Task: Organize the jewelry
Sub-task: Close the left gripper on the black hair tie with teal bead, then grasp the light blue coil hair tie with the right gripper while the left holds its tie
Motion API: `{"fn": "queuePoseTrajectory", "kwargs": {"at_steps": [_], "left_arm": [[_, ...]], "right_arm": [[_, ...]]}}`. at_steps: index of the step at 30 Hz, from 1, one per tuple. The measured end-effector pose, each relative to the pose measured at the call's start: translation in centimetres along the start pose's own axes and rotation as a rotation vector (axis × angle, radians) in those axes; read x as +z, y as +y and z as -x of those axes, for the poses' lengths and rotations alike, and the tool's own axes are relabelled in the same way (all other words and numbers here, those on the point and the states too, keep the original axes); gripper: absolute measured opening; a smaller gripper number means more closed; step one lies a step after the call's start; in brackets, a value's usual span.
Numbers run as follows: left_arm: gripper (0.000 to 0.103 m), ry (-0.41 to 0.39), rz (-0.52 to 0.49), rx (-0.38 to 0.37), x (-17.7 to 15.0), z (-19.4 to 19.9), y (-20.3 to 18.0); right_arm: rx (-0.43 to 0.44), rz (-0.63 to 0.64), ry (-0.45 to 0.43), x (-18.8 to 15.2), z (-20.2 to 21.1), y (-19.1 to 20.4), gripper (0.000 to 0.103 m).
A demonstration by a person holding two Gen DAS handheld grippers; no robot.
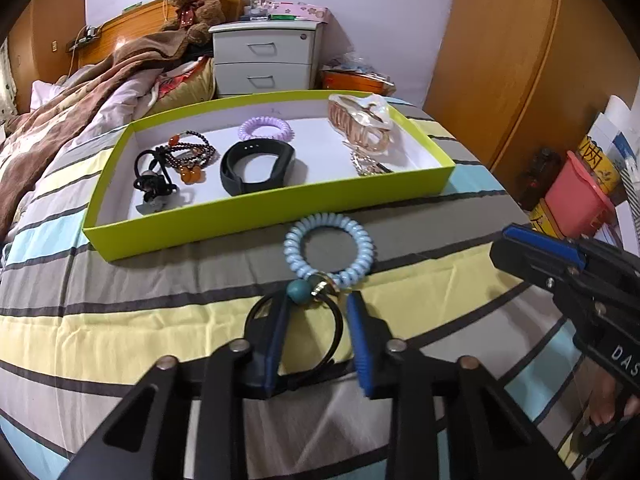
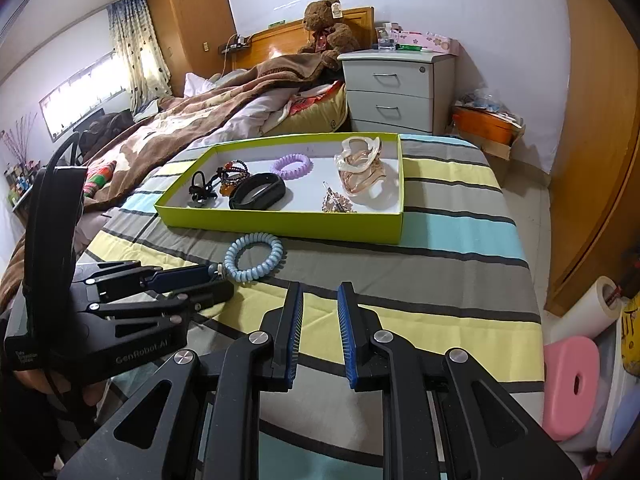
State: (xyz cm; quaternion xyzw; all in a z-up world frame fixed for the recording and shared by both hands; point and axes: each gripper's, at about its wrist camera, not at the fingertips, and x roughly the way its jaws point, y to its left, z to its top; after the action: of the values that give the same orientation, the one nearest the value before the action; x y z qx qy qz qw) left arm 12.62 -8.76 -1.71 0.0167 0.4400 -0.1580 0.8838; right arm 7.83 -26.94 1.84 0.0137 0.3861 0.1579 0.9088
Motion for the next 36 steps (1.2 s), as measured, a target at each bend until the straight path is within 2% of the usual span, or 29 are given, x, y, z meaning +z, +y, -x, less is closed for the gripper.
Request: {"fn": "queuePoseTrajectory", "kwargs": {"at_steps": [3,4,6,20,27,36], "left_arm": [[0.025,0.000,0.013,-0.005,0.0,0.1,0.3],[0.021,-0.001,0.014,-0.004,0.0,0.1,0.4],[0.006,0.000,0.022,-0.010,0.0,0.1,0.6],[0.005,-0.054,0.074,-0.007,-0.5,2.3,2.8],[0.005,-0.080,0.108,0.024,-0.8,3.8,4.8],[0.005,-0.099,0.153,0.044,-1.5,4.9,7.0]], "right_arm": [[0.001,-0.001,0.003,0.0,-0.1,0.1,0.018],[0.000,-0.001,0.005,0.0,-0.2,0.1,0.018],[0.001,-0.001,0.008,0.0,-0.4,0.2,0.018],[0.010,0.028,0.013,0.4,-0.8,1.1,0.018],[0.041,0.087,0.017,1.3,-1.8,3.3,0.018],[0.093,0.177,0.075,2.6,-4.5,6.5,0.018]]}}
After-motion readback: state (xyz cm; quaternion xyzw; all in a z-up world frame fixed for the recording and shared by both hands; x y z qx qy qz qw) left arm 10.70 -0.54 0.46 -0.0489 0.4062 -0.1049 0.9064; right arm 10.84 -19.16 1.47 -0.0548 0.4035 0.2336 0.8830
